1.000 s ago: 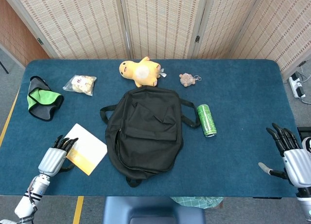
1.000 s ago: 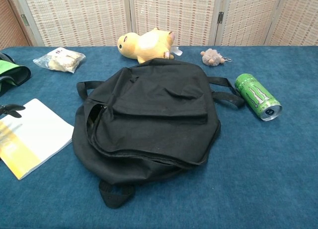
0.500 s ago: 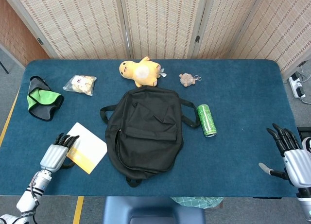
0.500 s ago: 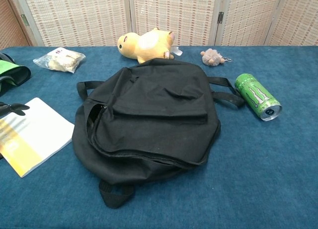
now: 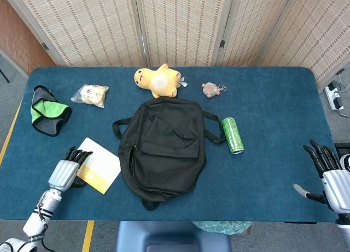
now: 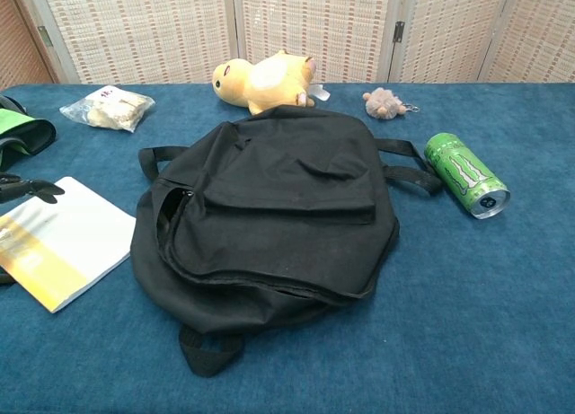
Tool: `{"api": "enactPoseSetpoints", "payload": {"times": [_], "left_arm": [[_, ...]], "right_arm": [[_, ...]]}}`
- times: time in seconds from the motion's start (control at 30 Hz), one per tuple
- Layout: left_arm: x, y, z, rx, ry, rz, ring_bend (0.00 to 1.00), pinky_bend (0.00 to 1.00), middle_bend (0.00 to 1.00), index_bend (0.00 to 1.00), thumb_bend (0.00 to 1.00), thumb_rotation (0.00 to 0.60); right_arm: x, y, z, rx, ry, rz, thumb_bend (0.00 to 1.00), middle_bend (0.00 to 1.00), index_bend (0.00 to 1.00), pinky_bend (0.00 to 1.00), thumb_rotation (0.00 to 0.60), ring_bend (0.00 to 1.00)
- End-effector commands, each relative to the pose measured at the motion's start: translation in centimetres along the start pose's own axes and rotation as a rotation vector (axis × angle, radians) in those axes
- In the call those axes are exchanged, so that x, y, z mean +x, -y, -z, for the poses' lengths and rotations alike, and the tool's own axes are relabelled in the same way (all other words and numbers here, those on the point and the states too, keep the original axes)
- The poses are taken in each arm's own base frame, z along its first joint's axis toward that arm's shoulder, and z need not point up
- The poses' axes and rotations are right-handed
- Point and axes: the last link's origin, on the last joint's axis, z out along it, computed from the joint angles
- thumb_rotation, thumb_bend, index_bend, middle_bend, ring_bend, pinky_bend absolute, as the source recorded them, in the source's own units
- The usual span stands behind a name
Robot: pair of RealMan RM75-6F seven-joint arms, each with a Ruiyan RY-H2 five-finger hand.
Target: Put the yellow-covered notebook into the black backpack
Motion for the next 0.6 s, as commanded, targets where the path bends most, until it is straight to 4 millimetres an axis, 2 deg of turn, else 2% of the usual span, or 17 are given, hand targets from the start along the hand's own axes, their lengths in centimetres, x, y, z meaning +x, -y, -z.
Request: {"api": "enactPoseSetpoints", "payload": {"times": [0.03,0.6], "left_arm": [[-0.1,-0.2,0.0,-0.021,-0.018,0.019,0.18,0.03,0.26,0.23,0.18,0.600],[0.1,-1.4,-0.1,-0.043,-0.076,0.105,0.21,0.04,0.31,0.28,0.27,0.600]], "right_arm": [[0.0,0.0,0.0,0.001,0.000,0.000,0.19,0.02,0.00,0.00,0.600,0.00],[0.0,-0.4,0.2,-0.008,-0.004,-0.005,0.19,0.02,0.00,0.00,0.600,0.00]]}}
